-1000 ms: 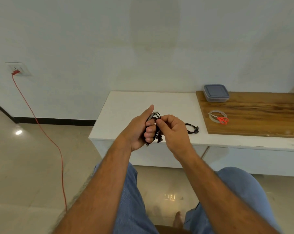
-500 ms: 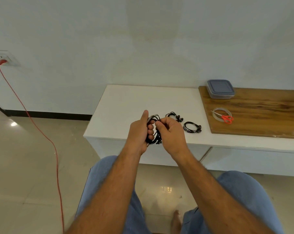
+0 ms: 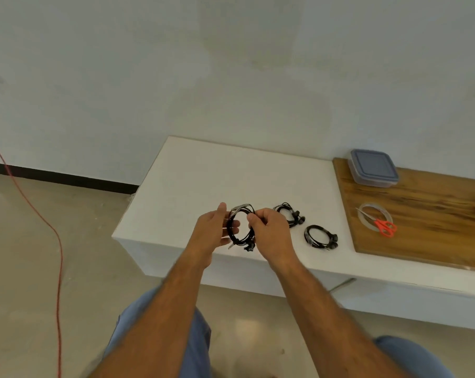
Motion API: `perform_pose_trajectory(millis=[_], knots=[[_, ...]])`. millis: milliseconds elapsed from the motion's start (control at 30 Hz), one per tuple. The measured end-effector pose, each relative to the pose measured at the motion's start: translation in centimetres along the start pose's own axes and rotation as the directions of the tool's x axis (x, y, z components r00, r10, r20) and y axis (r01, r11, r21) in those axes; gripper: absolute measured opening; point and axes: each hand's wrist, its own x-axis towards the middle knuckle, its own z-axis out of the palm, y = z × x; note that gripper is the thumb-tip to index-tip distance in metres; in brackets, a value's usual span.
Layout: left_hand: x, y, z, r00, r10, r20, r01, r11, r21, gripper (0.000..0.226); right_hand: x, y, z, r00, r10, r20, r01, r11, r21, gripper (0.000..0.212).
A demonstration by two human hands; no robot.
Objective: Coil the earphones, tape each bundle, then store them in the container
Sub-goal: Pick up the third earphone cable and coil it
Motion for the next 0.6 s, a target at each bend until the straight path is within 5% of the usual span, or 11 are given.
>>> perform_pose_trajectory(millis=[300, 600], knots=[[6.6, -2.5, -1.7, 0.998, 0.046, -0.053, -0.016, 0.886, 0.464, 0.021, 7.5, 3.4, 2.3, 0.987, 0.131, 0.093, -0.101, 0.954, -0.281, 0.037], [9.7, -3.3, -0.4, 0.982, 0.158, -0.104, -0.081, 0.847, 0.525, 0.027, 10.7, 4.7, 2.8, 0.98, 0.161, 0.113, -0.095, 0.891, -0.443, 0.03]])
